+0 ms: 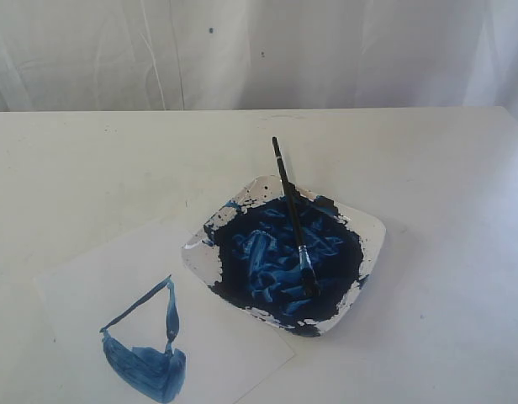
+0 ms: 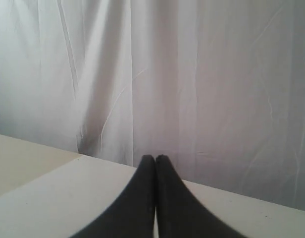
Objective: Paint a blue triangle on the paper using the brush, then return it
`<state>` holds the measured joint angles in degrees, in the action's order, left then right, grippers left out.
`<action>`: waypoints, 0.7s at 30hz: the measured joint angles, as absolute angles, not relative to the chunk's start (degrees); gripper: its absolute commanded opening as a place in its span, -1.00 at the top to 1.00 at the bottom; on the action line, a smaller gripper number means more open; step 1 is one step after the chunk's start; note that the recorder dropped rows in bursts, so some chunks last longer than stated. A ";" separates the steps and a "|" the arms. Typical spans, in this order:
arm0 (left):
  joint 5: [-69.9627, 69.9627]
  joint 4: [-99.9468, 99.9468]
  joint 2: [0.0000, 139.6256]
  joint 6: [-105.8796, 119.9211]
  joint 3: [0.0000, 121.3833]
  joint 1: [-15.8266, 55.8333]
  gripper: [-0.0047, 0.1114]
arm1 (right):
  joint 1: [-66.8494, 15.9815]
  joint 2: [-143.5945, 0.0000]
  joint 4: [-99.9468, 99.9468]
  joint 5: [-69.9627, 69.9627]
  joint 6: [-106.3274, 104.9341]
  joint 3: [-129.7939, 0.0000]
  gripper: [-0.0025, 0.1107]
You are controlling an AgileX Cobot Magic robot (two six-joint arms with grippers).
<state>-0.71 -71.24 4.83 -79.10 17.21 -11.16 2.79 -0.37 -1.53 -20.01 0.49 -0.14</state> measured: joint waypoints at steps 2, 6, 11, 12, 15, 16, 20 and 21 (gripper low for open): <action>-0.83 -69.46 4.54 -79.10 16.57 -11.16 0.92 | 2.79 -0.37 -1.53 -20.01 0.49 -0.14 0.96; -0.58 -64.95 4.54 -79.10 16.05 -11.16 0.92 | 2.79 -0.37 -1.53 -20.01 0.49 -0.14 0.96; 0.96 -63.87 4.50 -78.46 15.41 -11.16 0.92 | 2.79 -0.37 -1.53 -20.01 0.49 -0.14 0.96; 1.08 -63.77 4.50 -77.65 14.79 -11.16 0.92 | 2.79 -0.37 -1.53 -20.01 0.49 -0.14 0.96; 1.20 -59.06 4.50 -70.53 12.77 -11.16 0.92 | 2.79 -0.37 -1.53 -20.01 0.49 -0.14 0.96; 1.20 -55.71 4.50 -66.80 12.05 -11.16 0.92 | 2.79 -0.37 -1.53 -20.01 0.49 -0.14 0.96; -0.78 -31.52 4.50 -40.57 9.14 -11.16 0.92 | 2.79 -0.37 -1.53 -20.01 0.49 -0.14 0.96; -1.80 -25.19 4.50 -33.21 8.74 -11.16 0.92 | 2.79 -0.37 -1.53 -20.01 0.49 -0.14 0.96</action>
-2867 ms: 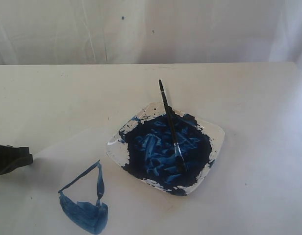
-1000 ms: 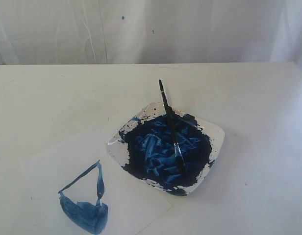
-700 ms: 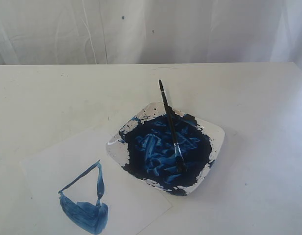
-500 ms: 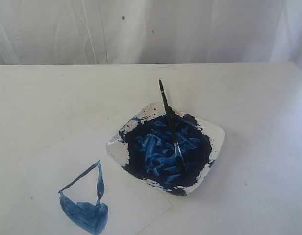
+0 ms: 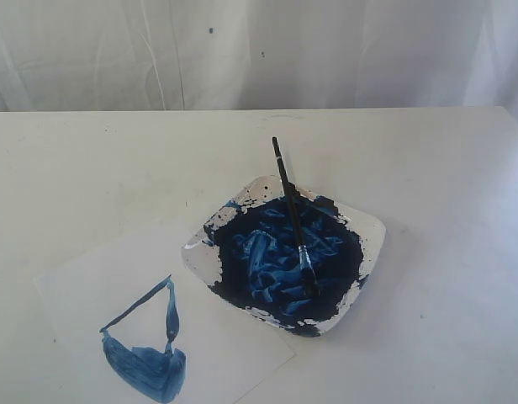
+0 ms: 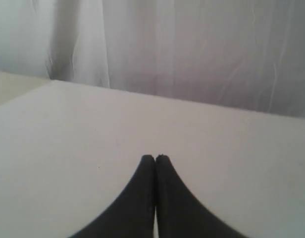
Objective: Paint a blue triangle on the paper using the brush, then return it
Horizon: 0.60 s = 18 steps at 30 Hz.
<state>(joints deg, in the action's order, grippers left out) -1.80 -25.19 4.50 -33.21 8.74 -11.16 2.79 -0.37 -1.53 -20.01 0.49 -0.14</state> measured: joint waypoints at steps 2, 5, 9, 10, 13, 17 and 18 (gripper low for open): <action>-3.41 -14.98 4.50 -21.51 8.19 -11.16 0.92 | 2.79 -0.37 -1.53 -20.01 0.49 -0.14 0.96; -4.47 -6.72 4.50 -8.24 6.96 -11.16 0.92 | 2.79 -0.37 -1.53 -20.01 0.49 -0.14 0.96; -7.11 -5.15 2.02 -5.48 4.67 -11.16 0.92 | 2.79 -0.37 -1.53 -20.01 0.49 -0.14 0.96; -7.33 -4.85 0.95 -5.38 3.41 -11.16 0.92 | 2.79 -0.37 -1.53 -20.01 0.49 -0.14 0.96; -8.80 -3.57 0.34 -5.25 0.80 -11.16 0.92 | 2.79 -0.37 -1.53 -20.01 0.49 -0.14 0.96; -9.04 -2.76 0.25 -4.32 0.29 -11.16 0.92 | 2.79 -0.37 -1.53 -20.01 0.49 -0.14 0.96; -9.28 -2.45 0.25 -3.90 0.29 -11.16 0.92 | 2.79 -0.37 -1.53 -20.01 0.49 -0.14 0.96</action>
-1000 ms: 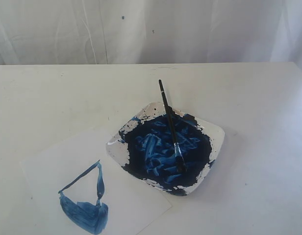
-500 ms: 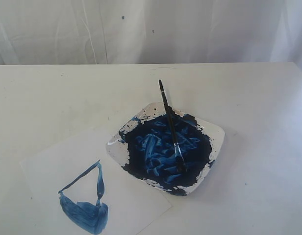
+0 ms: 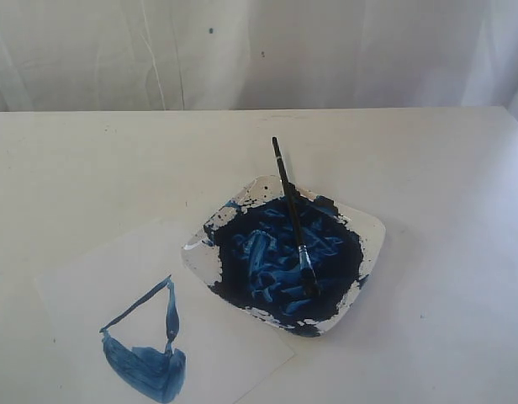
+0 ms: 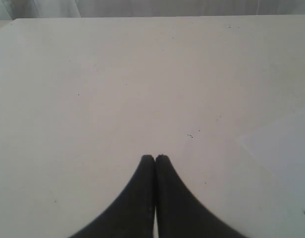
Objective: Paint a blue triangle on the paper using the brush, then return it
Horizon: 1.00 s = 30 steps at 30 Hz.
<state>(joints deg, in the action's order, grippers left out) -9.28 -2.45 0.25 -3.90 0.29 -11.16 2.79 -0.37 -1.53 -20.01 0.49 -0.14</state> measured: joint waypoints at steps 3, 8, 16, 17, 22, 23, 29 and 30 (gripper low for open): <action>-11.03 -1.44 0.25 -2.23 0.29 -11.16 0.92 | 2.79 -0.37 -1.53 -20.01 0.49 -0.14 0.96; -12.32 -0.87 0.25 -0.34 0.29 -11.16 0.92 | 2.79 -0.37 -1.53 -20.01 0.49 -0.14 0.96; -13.18 -0.66 0.25 2.07 0.29 -11.16 0.92 | 2.79 -0.37 -1.53 -20.01 0.49 -0.14 0.96; -13.18 -0.66 0.25 2.24 0.29 -11.16 0.92 | 2.79 -0.37 -1.53 -20.01 0.49 -0.14 0.96; -13.31 -0.66 0.25 2.46 0.29 -11.16 0.92 | 2.79 -0.37 -1.53 -20.01 0.49 -0.14 0.96; -13.31 -0.66 0.25 2.46 0.29 -11.16 0.92 | 2.79 -0.37 -1.53 -20.01 0.49 -0.14 0.96; -13.31 -0.66 0.25 2.60 0.29 -11.16 0.92 | 2.79 -0.37 -1.53 -20.01 0.49 -0.14 0.96; -13.31 -0.66 0.25 2.60 0.29 -11.16 0.92 | 2.79 -0.37 -1.53 -20.01 0.49 -0.14 0.96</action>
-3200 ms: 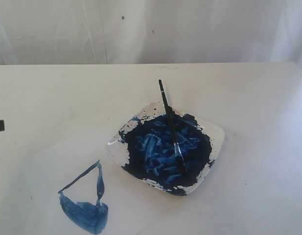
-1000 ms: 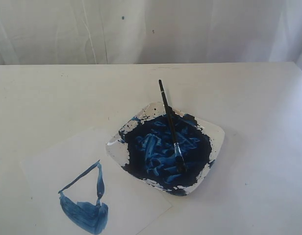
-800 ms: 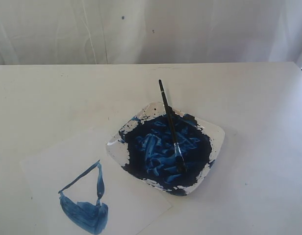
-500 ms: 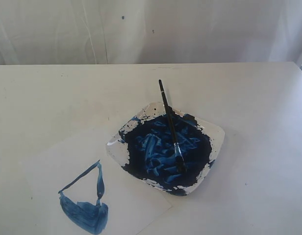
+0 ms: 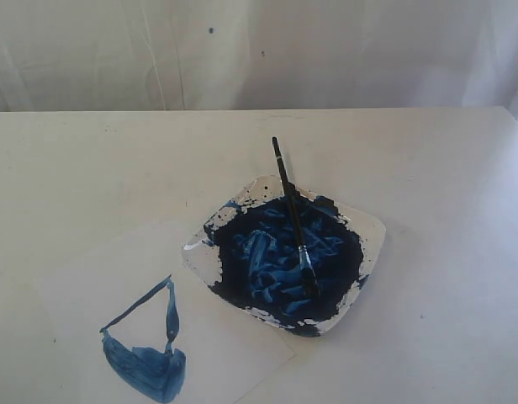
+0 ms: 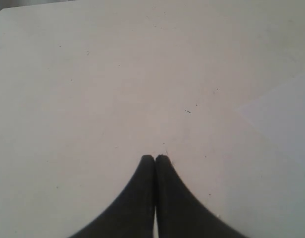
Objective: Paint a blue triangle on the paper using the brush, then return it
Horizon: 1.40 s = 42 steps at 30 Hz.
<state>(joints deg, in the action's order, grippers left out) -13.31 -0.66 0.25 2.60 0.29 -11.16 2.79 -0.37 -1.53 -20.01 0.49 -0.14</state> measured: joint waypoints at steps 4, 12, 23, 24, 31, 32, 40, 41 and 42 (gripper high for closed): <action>-13.31 -0.66 0.25 2.60 0.29 -11.16 0.92 | 2.79 -0.37 -1.53 -20.01 0.49 -0.14 0.96; -13.31 -0.66 0.25 2.60 0.29 -9.90 0.92 | 2.79 -0.37 -1.53 -20.01 0.49 -0.14 0.96; -13.31 -0.66 0.25 2.60 0.29 -9.21 0.92 | 0.07 -0.37 -1.62 -20.04 0.49 -0.14 0.96; -13.31 -0.66 0.25 2.60 0.29 -9.21 0.92 | -0.45 -0.37 -1.62 -20.04 0.49 -0.14 0.96; -13.31 -0.66 0.25 2.60 0.29 -9.21 0.92 | -6.88 -0.37 -1.62 -20.04 0.49 -0.14 0.96; -13.41 -0.66 0.25 2.60 0.29 -9.21 0.92 | -8.00 -0.37 -1.62 -20.04 0.49 -0.14 0.96; -13.41 -0.66 0.25 2.60 0.29 -9.21 0.92 | -10.89 -0.37 -1.62 -20.04 0.49 -0.14 0.96; -13.41 -0.66 0.25 2.60 0.29 -9.21 0.92 | -10.89 -0.37 -1.62 -20.04 0.49 -0.14 0.96; -13.41 -0.66 0.25 2.60 0.29 -9.21 0.92 | -10.89 -0.37 -1.62 -20.04 0.49 -0.14 0.96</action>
